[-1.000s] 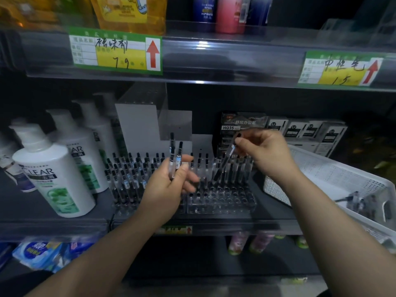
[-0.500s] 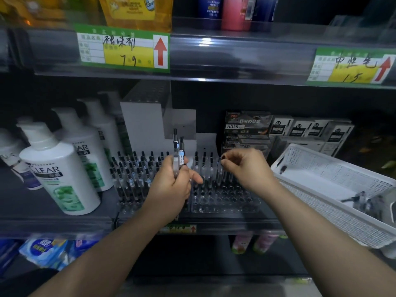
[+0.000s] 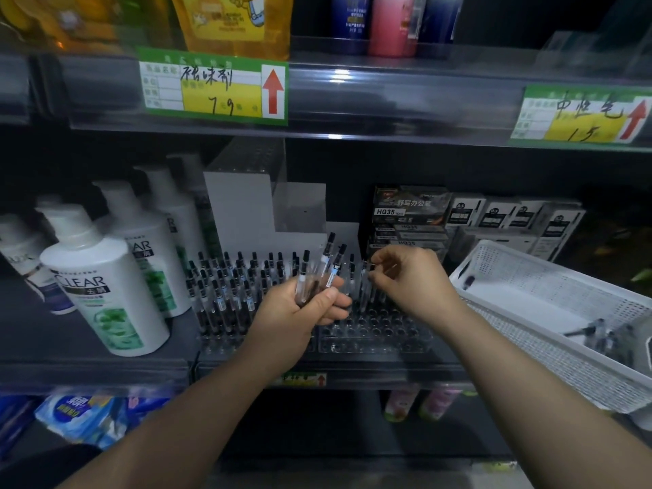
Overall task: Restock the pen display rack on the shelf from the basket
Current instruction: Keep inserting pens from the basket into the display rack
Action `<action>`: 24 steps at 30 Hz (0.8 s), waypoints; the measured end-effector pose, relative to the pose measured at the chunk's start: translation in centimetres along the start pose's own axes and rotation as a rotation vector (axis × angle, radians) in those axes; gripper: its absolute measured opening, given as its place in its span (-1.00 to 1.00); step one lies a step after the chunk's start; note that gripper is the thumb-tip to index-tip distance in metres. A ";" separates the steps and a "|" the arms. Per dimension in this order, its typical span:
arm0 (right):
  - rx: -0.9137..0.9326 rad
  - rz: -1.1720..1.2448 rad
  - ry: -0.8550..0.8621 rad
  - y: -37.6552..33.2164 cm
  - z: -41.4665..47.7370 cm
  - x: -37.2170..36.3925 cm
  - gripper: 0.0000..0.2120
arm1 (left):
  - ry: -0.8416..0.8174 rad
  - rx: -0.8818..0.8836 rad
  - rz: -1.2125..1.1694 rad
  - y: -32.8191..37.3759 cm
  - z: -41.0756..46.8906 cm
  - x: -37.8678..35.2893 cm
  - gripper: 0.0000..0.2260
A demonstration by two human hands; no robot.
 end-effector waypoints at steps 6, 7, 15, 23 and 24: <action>-0.033 0.400 -0.059 -1.3 -0.2 2.1 -0.92 | -0.013 0.048 -0.057 -0.4 0.2 -0.7 -0.90; -0.034 0.497 -0.105 -1.8 -0.4 2.4 -0.92 | -0.018 0.055 -0.062 -0.5 0.2 -1.0 -0.90; -0.046 0.615 -0.225 -2.4 -0.9 3.2 -0.93 | -0.065 0.049 -0.021 -0.7 0.3 -2.3 -0.89; -0.174 0.797 -0.080 -0.4 -0.4 6.1 -0.93 | 0.039 -0.053 0.235 -0.3 0.3 -1.7 -0.86; -0.188 0.799 -0.042 0.0 -0.3 6.5 -0.93 | 0.050 -0.071 0.249 -0.3 0.2 -1.5 -0.86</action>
Point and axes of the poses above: each hand's wrist, its own z-axis towards the middle knuckle, its own x-axis out of the back of the hand, y = z × x, the point moved 1 cm from there along z, towards the middle knuckle, and after that the axes turned 2 degrees about -x, right-handed, at the moved point
